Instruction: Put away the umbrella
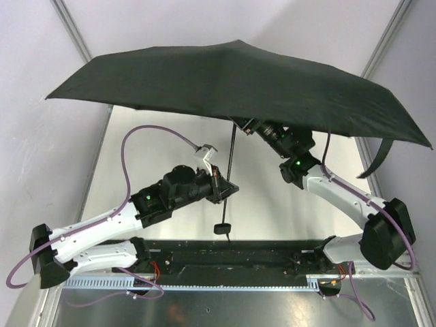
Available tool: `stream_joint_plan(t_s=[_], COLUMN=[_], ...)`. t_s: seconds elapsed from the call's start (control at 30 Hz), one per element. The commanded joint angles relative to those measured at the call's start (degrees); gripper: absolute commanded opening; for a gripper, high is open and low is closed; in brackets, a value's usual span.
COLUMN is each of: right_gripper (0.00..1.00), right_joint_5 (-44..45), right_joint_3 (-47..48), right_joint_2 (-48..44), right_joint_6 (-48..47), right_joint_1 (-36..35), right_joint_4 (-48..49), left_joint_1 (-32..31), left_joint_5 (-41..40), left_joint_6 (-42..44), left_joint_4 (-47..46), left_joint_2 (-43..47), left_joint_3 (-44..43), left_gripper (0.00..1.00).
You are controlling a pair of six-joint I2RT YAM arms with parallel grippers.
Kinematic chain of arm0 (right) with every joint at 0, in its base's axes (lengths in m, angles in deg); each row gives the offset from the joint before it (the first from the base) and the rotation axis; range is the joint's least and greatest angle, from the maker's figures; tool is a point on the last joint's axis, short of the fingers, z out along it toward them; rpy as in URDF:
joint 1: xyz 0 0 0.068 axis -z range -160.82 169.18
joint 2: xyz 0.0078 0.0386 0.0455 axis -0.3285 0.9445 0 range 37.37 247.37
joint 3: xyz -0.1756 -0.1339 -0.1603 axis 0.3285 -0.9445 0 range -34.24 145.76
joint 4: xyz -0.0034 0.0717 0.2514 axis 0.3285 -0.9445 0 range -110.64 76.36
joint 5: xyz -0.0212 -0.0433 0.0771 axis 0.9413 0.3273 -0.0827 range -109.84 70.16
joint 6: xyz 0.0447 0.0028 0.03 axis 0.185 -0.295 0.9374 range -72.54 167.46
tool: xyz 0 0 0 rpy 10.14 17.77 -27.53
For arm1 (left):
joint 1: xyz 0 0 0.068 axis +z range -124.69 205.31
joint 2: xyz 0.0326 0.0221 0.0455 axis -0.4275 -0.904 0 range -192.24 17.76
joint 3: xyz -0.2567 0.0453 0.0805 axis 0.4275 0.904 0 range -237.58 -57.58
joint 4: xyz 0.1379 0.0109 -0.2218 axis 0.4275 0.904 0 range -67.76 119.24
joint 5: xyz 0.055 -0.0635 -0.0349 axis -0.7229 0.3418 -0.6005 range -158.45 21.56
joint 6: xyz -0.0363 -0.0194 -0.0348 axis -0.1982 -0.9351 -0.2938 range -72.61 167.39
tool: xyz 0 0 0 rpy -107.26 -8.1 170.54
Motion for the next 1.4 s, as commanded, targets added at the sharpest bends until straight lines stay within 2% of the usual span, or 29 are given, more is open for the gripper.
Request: stream_joint_plan(t_s=[0.0,0.13,0.27,0.43,0.57,0.7,0.83,0.93,1.07,1.37], right_gripper=[0.63,0.68,0.69,0.69,0.71,0.66,0.65,0.62,0.51,0.47], right_joint_5=[12.41,18.70,21.01,24.96,22.69,21.44,22.11,23.18,26.77,37.72], right_joint_3=[7.73,12.03,15.25,16.51,16.63,16.59,16.88,18.67,22.34,32.50], right_joint_2=[-4.37,-2.86,-0.39,-0.22,0.54,0.99,1.38,2.39,3.55,9.01], right_joint_6=[-14.92,-21.28,-21.39,-17.25,-8.86,-1.66,0.08,-0.76,-3.29,-9.90], right_joint_1=[-1.34,-2.53,-1.36,0.58,4.12,7.40,8.61,8.71,8.45,6.02], right_joint_4=[-19.87,-23.32,-24.56,-25.74,-23.97,-23.60,-23.90,-26.20,-32.11,-46.22], left_joint_1=[-3.80,-6.07,-7.53,-8.02,-8.09,-8.17,-8.53,-8.86,-9.40,-10.64], left_joint_5=[-17.87,-20.59,-22.14,-22.79,-22.28,-21.70,-21.55,-21.77,-22.74,-24.47], left_joint_6=[4.25,4.70,4.66,3.70,3.51,3.25,2.73,2.65,2.75,3.13], left_joint_4=[3.18,4.03,4.76,5.30,5.41,5.42,5.44,5.61,6.07,7.09], left_joint_2=[1.58,0.62,-0.34,-0.82,-1.21,-1.55,-2.03,-2.39,-2.52,-3.61], left_joint_3=[-5.86,-7.39,-8.24,-8.41,-8.38,-8.31,-8.20,-8.48,-8.97,-10.09], left_gripper=[0.00,0.00,0.00,0.00,0.00,0.00,0.00,0.00,0.00,0.00])
